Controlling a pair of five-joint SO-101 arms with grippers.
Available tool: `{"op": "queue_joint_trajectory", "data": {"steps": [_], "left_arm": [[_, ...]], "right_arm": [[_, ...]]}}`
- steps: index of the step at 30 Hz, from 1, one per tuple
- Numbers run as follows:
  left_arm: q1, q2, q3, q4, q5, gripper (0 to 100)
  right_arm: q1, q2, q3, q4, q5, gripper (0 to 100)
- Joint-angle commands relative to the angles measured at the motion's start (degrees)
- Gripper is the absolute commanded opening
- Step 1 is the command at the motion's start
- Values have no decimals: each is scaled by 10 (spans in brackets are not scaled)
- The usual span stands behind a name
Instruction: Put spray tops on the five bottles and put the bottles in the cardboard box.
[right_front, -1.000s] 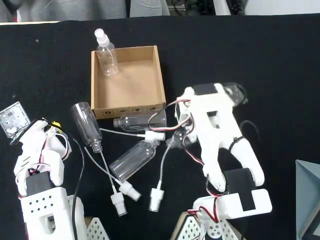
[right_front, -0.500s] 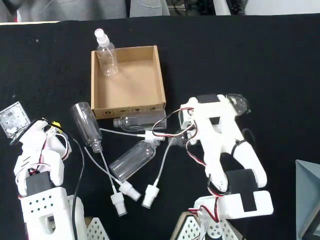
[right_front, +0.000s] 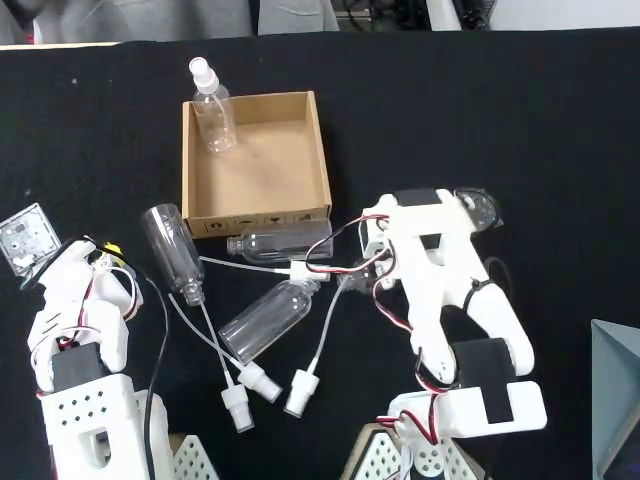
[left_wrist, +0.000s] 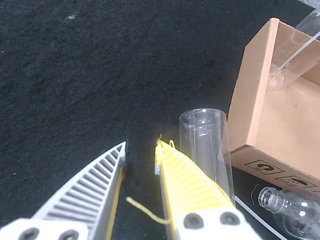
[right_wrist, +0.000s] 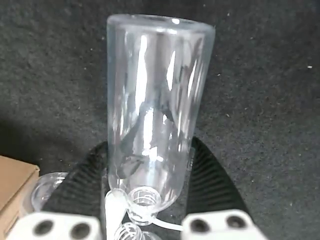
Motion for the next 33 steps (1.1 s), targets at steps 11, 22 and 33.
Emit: {"op": "queue_joint_trajectory", "data": {"steps": [11, 22, 33], "left_arm": [[-5, -11, -11, -12, -6, 87], [-5, -11, -11, -12, -6, 87], [-5, -11, -11, -12, -6, 87]], "right_arm": [[19, -35, -2, -9, -6, 163], [15, -38, -3, -9, -10, 562], [16, -38, -120, 132, -7, 567]]}}
